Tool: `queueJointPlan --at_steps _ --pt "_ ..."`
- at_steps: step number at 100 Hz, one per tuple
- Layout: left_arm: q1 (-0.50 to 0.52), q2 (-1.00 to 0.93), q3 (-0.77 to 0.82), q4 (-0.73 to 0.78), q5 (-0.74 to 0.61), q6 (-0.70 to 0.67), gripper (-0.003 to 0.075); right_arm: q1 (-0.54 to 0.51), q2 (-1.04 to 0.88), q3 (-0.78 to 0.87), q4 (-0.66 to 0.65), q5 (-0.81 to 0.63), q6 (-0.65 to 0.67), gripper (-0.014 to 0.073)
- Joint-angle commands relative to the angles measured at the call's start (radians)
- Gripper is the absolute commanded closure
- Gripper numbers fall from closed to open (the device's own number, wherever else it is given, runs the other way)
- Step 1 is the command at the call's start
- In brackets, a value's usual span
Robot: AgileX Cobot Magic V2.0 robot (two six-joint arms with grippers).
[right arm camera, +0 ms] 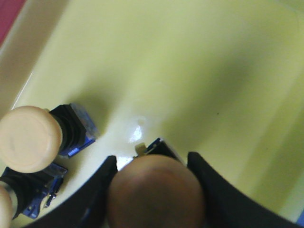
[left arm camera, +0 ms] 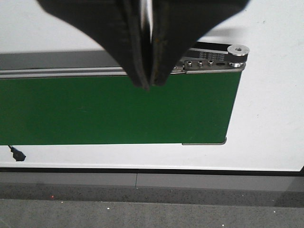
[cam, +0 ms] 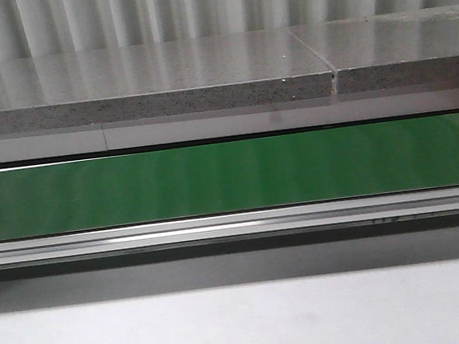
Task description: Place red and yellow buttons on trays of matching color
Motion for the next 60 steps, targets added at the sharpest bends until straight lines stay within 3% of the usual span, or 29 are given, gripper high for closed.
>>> queueJointPlan --at_steps 1,60 --pt "-0.006 0.008 -0.027 -0.019 -0.072 -0.003 0.0741 0.006 -0.015 -0.021 0.002 -0.048 0.002 0.0601" --pt "-0.006 0.008 -0.027 -0.019 -0.072 -0.003 0.0741 0.007 0.013 0.075 0.013 -0.102 0.002 0.0599"
